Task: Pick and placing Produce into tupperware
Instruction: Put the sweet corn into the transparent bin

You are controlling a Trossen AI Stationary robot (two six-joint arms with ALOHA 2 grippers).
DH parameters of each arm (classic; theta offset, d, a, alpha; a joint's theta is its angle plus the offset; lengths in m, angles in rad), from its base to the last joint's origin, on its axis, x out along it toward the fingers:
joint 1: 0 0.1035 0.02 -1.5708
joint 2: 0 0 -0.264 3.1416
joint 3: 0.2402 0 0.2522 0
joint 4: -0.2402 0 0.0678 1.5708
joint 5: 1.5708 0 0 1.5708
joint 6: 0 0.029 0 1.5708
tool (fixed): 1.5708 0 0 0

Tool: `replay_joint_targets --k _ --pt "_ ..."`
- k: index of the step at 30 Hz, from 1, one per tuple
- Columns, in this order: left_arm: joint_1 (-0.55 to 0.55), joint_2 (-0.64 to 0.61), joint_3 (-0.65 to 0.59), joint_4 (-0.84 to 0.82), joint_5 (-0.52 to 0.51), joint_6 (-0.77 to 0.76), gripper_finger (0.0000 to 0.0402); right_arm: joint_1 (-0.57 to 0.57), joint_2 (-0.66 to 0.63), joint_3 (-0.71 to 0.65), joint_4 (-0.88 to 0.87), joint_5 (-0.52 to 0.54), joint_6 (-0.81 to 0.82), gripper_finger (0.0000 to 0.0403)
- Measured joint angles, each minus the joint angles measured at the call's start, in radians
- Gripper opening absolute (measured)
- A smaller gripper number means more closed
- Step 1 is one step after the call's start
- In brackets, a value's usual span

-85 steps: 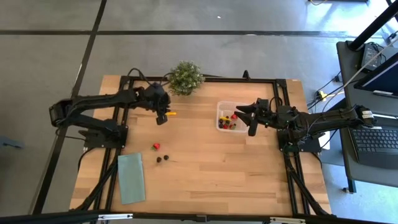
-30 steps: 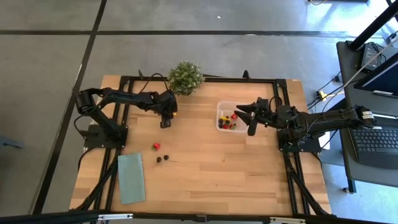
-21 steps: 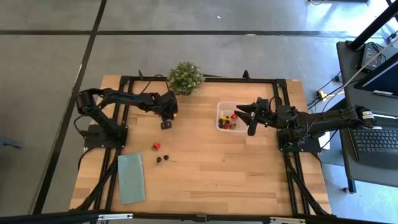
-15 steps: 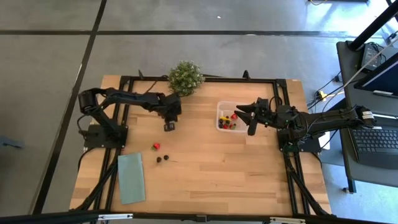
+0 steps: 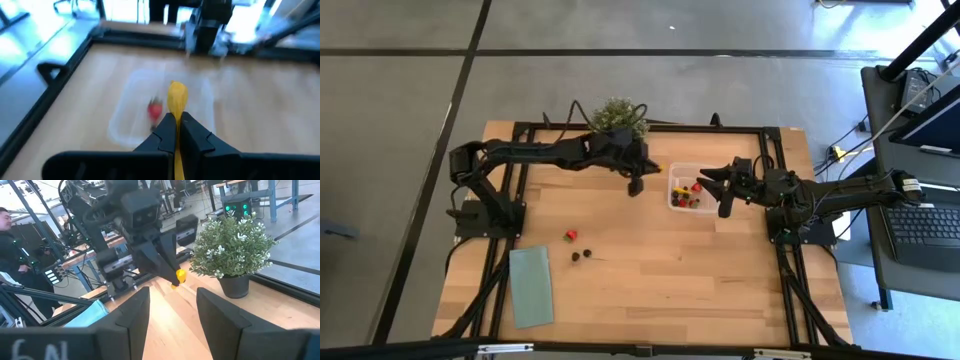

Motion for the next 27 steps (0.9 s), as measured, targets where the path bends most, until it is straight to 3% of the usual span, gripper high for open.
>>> replay_joint_targets --k 17,27 --pt "-0.055 0.451 0.375 0.020 0.135 -0.063 0.0001 0.000 0.000 0.000 0.008 0.000 0.005 0.0165" --pt "-0.061 0.552 0.443 -0.082 0.103 -0.037 0.0010 0.000 0.000 0.000 0.008 0.000 0.031 0.0165"
